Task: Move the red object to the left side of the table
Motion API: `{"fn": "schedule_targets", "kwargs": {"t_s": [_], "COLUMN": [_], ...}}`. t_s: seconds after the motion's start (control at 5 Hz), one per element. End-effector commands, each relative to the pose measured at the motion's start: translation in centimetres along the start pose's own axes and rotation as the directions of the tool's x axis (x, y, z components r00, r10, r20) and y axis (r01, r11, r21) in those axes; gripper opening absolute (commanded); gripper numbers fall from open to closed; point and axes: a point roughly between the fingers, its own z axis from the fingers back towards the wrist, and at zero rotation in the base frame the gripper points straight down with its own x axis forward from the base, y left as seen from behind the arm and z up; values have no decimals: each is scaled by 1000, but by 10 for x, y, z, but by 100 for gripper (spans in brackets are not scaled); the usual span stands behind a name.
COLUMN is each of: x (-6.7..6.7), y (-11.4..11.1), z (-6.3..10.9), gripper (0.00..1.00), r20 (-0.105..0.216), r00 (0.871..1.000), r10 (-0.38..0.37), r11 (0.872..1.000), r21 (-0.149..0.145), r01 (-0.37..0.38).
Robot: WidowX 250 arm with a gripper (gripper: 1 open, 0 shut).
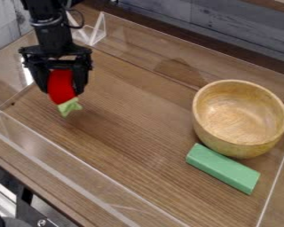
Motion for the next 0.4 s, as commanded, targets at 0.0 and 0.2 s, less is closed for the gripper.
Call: {"fn": "schedule_targets", "kwargs": {"t_s": [0.0,0.2], "x": [9,3], "y": [1,4], "z": [27,24], "gripper": [100,100], "r20": [80,70], "r00": [997,998], "r10": [19,-5], "r11": [1000,1000], "r21": [13,23], "r01": [-20,3]}}
